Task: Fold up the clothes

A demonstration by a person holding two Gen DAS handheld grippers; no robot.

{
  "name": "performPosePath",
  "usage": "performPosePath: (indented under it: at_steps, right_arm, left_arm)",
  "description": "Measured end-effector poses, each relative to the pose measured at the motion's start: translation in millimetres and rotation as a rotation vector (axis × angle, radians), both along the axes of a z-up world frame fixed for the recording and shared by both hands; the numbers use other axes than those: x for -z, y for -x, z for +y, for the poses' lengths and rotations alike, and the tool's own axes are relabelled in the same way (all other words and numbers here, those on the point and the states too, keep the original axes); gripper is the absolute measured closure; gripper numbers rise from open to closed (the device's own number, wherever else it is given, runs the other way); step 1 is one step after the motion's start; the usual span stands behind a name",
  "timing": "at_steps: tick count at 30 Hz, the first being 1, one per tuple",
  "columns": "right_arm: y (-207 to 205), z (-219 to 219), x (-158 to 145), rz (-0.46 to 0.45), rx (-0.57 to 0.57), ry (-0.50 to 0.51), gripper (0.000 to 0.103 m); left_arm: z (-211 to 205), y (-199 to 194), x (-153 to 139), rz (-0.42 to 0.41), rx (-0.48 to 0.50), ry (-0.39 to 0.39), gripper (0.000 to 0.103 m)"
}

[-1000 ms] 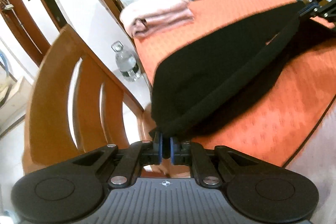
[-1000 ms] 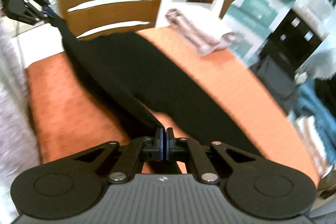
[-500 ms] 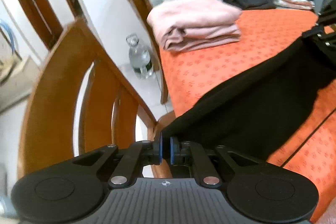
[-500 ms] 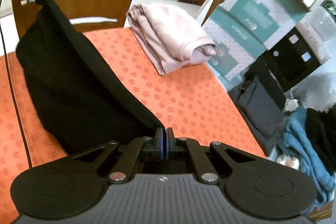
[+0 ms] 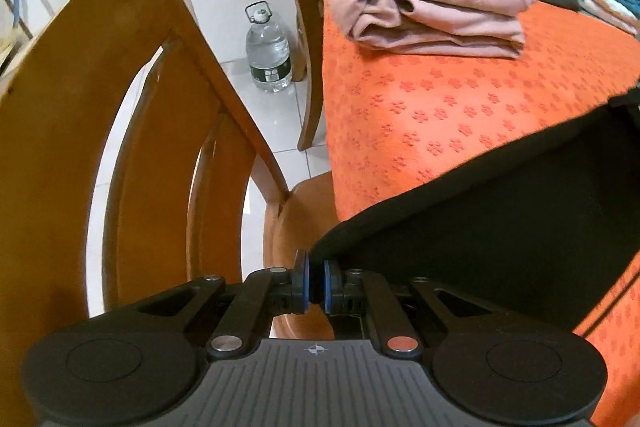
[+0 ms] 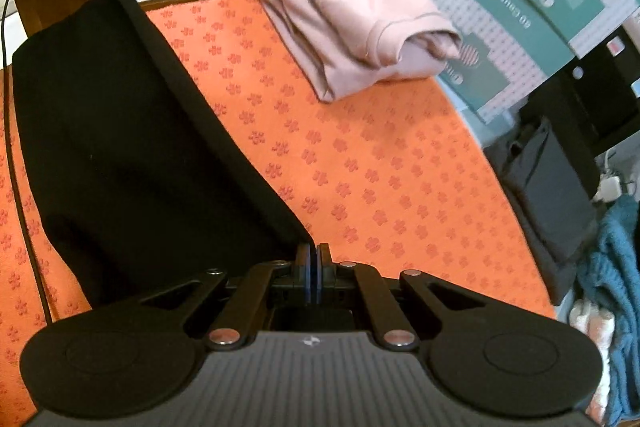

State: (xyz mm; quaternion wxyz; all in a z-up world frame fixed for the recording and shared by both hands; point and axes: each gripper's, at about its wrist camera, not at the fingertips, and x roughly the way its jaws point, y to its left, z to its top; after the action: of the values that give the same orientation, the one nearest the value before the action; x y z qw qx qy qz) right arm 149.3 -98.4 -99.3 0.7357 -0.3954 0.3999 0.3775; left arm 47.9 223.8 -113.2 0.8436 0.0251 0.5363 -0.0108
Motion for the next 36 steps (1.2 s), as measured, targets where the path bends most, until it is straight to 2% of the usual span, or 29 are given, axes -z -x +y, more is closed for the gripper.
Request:
performPosePath:
  at_steps: [3,5,8,9,11,15,24,36]
  right_arm:
    - [-3.1,0.1,4.2,0.024,0.009,0.007,0.100]
    - [-4.2,1.0,6.5,0.031,0.018,0.004,0.099]
    - [-5.6,0.2,4.0,0.037,0.035,-0.010,0.098]
    - [-5.7,-1.9,0.8,0.041,0.048,-0.024,0.094]
    - [-5.6,-6.1,-5.8,0.046,0.074,-0.052,0.089]
    - [-1.3,-22.8,-26.8,0.045,0.154,-0.123,0.081]
    - [32.1,-89.2,-63.2,0.011,0.301,-0.207,0.077]
    - [84.4,-191.0,-72.4,0.014,0.398,-0.239,0.071]
  left_arm:
    - [0.7,-5.2,7.3,0.017,-0.027,0.017,0.093]
    - [2.3,-7.4,11.4,0.025,-0.058,0.023,0.084]
    - [7.1,-6.8,8.2,0.015,-0.124,0.034,0.080]
    - [9.2,-4.8,3.8,0.005,-0.142,0.047,0.077]
    - [10.8,-0.3,-6.4,-0.016,-0.170,0.063,0.065]
    - [3.2,11.1,-29.0,-0.052,-0.185,0.068,0.059]
    - [-38.2,35.2,-64.7,-0.115,-0.154,0.061,0.058]
    - [-119.2,64.5,-80.2,-0.117,-0.112,0.065,0.052]
